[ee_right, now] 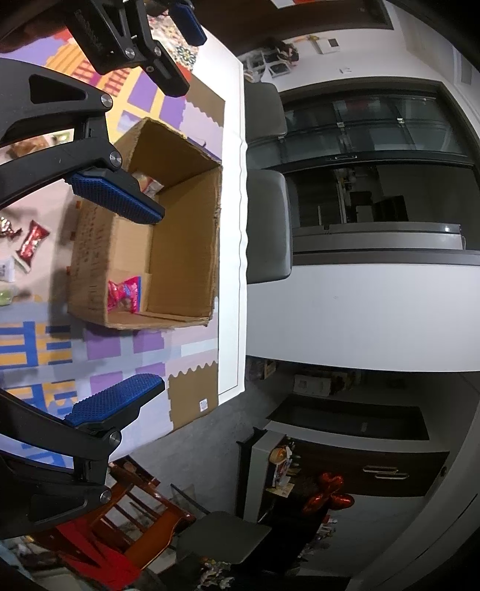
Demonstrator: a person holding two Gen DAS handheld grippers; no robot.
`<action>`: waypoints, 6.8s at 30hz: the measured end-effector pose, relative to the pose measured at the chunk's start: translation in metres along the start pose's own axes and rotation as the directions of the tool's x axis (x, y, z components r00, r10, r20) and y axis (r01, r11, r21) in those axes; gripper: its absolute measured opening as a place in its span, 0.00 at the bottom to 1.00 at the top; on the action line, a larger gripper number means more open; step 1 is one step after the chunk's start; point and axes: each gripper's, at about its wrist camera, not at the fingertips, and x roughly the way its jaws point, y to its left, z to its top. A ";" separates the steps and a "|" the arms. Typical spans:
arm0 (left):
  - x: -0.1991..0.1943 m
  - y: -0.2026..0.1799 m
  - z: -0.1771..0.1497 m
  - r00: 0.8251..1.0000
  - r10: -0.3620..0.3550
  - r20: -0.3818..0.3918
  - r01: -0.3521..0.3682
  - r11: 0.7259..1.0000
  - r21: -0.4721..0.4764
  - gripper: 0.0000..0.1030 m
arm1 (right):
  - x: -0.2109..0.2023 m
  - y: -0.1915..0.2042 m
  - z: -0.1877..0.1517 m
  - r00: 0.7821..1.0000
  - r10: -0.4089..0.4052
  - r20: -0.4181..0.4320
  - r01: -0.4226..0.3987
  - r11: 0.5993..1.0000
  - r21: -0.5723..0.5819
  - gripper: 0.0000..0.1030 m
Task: Organize snacks
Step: 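Withdraw both open tools from the box back toward the remaining snacks, then grasp the gold Fortune Biscuits packet with left tool while right tool grasps the fruit roll, then carry the Fortune Biscuits packet with left tool while right tool carries fruit roll over box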
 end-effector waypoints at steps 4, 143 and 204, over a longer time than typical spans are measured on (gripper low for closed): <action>-0.008 0.000 -0.008 1.000 0.003 0.004 -0.003 1.000 0.010 0.83 | -0.006 0.000 -0.005 1.000 0.001 0.001 -0.001 1.000 -0.001 0.82; 0.067 -0.006 -0.183 0.938 -0.131 -0.321 0.157 0.986 0.057 0.45 | 0.056 0.025 -0.195 0.912 0.069 -0.405 -0.055 0.997 0.046 0.17; 0.006 -0.003 -0.066 0.981 -0.142 -0.132 0.147 0.989 0.028 0.45 | 0.000 0.005 -0.070 0.985 0.106 -0.136 -0.104 0.994 0.019 0.17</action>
